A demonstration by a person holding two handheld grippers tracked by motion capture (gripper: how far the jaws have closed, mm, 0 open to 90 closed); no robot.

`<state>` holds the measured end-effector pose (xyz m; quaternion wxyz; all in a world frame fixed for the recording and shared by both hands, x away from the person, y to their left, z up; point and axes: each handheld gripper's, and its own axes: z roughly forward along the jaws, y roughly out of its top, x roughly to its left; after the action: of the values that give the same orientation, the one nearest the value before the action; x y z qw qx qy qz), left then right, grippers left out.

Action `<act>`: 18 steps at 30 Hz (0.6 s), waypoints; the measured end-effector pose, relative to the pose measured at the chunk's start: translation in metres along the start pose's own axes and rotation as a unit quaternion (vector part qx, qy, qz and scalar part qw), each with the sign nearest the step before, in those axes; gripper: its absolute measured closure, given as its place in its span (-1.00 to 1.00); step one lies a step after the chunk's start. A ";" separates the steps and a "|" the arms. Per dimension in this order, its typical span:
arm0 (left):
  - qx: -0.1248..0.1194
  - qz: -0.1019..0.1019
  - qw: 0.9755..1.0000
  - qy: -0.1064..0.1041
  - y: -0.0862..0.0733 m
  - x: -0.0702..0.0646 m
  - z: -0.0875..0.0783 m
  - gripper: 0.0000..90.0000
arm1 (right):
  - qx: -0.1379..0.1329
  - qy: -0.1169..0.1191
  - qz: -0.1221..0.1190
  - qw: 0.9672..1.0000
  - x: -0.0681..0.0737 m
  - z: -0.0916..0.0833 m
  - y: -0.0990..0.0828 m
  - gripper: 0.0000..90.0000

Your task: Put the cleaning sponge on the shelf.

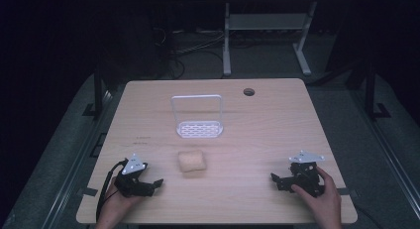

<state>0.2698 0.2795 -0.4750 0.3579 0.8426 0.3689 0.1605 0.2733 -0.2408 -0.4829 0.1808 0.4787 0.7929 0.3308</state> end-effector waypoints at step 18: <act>-0.002 -0.001 1.000 -0.012 0.000 0.005 -0.002 -0.70 | -0.001 0.000 0.001 1.000 0.000 0.000 0.000 -0.98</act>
<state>0.2722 0.2844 -0.4741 0.3638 0.8437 0.3648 0.1504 0.2734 -0.2407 -0.4830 0.1807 0.4791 0.7923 0.3317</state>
